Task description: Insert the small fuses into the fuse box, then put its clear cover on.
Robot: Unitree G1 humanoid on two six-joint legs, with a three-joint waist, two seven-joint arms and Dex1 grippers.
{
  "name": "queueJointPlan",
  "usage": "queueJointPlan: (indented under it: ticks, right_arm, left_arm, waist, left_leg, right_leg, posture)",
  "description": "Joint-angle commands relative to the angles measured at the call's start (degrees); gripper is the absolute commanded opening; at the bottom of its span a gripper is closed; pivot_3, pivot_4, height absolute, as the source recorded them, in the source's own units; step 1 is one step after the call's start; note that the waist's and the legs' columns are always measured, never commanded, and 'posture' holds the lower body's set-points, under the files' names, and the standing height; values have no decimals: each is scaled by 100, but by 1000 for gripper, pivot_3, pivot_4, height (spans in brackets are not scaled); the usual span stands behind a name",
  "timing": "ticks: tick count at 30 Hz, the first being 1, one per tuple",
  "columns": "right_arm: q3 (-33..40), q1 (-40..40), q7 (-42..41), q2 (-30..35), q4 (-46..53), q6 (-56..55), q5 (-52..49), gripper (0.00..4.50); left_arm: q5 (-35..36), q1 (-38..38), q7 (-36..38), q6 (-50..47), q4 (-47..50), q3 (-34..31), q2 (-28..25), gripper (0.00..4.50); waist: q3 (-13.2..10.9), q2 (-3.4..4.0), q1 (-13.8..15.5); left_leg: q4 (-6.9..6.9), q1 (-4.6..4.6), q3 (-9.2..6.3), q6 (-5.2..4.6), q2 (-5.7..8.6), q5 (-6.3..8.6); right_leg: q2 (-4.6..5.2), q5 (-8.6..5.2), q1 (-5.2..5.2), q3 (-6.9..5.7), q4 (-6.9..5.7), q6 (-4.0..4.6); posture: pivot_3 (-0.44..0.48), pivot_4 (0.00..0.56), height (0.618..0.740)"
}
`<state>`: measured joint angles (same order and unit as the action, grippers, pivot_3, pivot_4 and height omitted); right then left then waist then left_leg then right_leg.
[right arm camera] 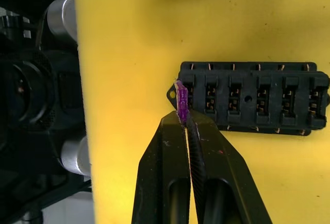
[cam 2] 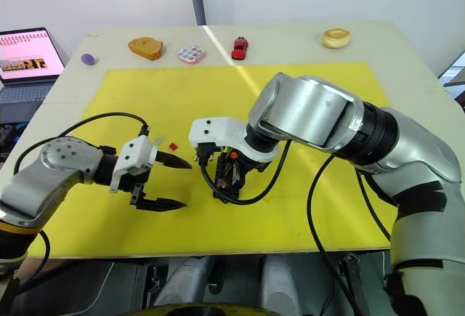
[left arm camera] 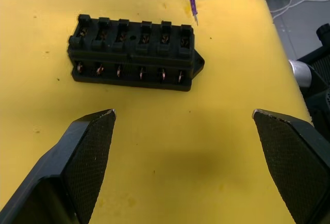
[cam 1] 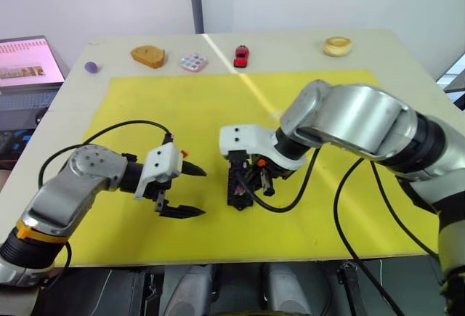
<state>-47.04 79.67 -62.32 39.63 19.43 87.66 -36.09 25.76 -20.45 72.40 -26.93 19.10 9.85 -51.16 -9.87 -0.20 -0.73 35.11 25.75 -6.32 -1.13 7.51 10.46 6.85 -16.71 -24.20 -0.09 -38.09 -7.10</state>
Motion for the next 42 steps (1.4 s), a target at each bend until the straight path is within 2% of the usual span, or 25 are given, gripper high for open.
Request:
queueJointPlan:
  ticks: [1,14,42]
  right_arm:
    - [17,202,58,-116,-147,246,-63,0]
    - [-400,541,282,-339,-346,394,-65,0]
    - [-997,523,281,-331,-379,-32,230,0]
  left_arm:
    - [-88,-14,27,137,40,-31,12,4456]
    - [-275,134,-176,132,132,-40,140,4456]
    - [-106,129,-613,-159,278,-278,302,4456]
  waist:
    - [0,0,-5]
    - [0,1,-24]
    - [1,0,-21]
  left_leg:
    - [0,0,0,0,0,0]
    - [-1,-1,0,2,-1,-2]
    - [3,-2,0,4,-1,-3]
  right_leg:
    - [-1,0,0,0,0,0]
    - [-3,1,-3,0,-6,1]
    - [-4,1,-2,-1,-11,0]
  posture:
    - [0,150,740]
    - [0,150,740]
    - [0,150,740]
